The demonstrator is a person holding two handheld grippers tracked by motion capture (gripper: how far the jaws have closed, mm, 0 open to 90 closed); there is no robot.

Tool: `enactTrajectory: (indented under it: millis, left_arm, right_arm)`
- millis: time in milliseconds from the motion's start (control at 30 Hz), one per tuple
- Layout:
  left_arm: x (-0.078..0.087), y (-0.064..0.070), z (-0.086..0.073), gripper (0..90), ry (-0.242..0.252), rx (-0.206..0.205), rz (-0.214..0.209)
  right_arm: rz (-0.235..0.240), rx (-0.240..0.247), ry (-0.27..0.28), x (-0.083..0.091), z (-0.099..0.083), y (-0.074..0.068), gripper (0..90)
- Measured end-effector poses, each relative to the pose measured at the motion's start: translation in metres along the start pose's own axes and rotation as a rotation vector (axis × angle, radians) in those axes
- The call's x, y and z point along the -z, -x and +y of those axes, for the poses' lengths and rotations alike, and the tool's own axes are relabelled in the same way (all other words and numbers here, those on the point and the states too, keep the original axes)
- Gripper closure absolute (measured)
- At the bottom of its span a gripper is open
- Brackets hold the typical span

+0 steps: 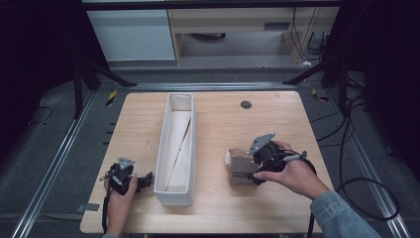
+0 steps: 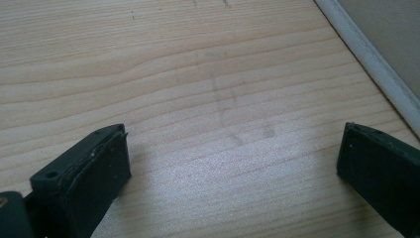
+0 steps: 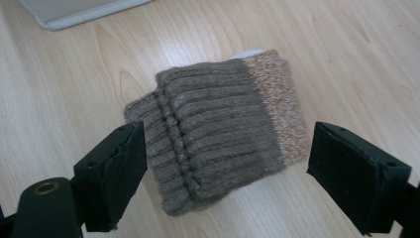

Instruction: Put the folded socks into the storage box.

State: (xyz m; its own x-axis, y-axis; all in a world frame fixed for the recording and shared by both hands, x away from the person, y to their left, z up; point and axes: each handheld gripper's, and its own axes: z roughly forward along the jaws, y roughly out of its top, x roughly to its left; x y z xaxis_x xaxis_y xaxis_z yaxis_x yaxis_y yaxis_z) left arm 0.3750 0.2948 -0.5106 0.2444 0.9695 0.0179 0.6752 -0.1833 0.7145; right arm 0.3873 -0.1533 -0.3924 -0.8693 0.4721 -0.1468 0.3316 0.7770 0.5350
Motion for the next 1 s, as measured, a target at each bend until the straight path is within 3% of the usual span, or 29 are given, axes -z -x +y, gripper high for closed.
enactTrajectory:
  millis: [667, 1000]
  left_arm:
    - [0.000, 0.000, 0.000, 0.0, -0.001, -0.003, -0.003]
    - [0.000, 0.000, 0.000, 0.0, -0.001, -0.004, -0.003]
  right_arm:
    - [0.052, 0.047, -0.013, -0.031, -0.005, -0.019, 11.6]
    - [0.028, 0.113, -0.070, -0.049, -0.005, -0.023, 10.9]
